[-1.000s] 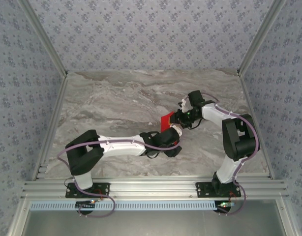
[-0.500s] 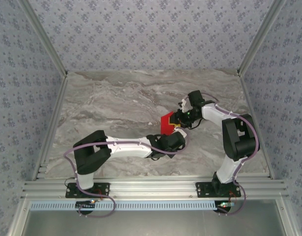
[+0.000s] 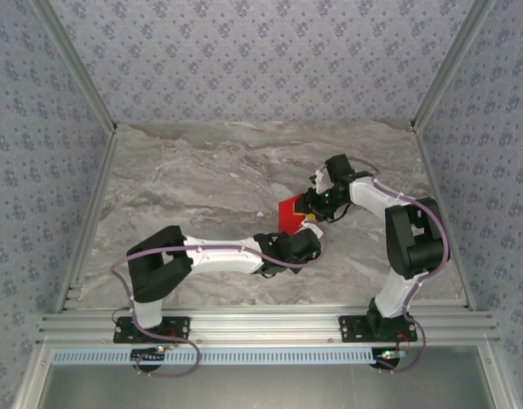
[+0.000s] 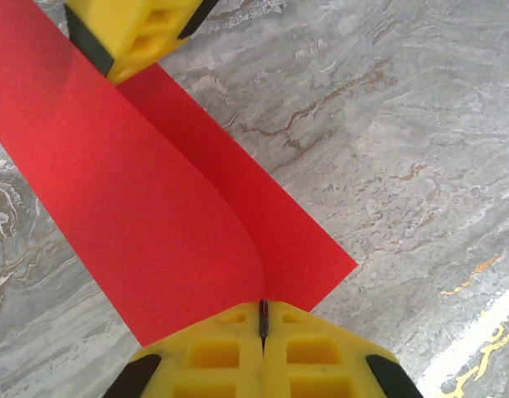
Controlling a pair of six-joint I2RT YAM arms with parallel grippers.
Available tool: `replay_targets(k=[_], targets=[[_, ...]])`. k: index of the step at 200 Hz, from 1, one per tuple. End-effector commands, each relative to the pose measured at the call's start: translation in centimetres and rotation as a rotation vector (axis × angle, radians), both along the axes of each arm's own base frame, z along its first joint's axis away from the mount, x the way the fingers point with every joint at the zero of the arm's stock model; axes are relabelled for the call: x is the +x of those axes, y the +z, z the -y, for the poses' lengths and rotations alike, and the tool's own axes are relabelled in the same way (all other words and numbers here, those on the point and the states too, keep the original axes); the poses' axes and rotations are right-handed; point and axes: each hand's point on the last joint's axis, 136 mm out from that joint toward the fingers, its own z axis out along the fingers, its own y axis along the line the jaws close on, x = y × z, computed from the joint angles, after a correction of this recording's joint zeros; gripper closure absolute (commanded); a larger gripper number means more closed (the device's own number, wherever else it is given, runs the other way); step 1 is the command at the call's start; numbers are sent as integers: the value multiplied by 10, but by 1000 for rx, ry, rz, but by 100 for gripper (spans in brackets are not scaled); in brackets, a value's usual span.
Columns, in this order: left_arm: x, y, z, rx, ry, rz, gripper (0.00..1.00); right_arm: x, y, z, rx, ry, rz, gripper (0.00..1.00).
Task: Fold a paper plane with a square sheet of paper (fold left side to right side)
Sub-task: Fold the triangle a second time at the center of the table.
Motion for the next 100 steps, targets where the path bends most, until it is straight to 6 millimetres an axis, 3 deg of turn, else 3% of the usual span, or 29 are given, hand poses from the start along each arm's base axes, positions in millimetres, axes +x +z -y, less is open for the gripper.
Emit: replay_targets(k=[1, 28, 50, 79, 100], targets=[[-3, 19, 1, -76, 2, -16, 100, 14, 25, 9, -12, -10, 97, 52], [-2, 22, 2, -161, 0, -92, 100, 25, 57, 25, 7, -59, 220, 37], [-1, 25, 4, -258, -5, -172, 100, 21, 70, 46, -14, -118, 279, 29], [4, 25, 0, -381, -4, -293, 100, -3, 63, 65, -66, -149, 286, 31], [10, 26, -4, -463, -8, -377, 100, -27, 47, 68, -71, -147, 269, 43]])
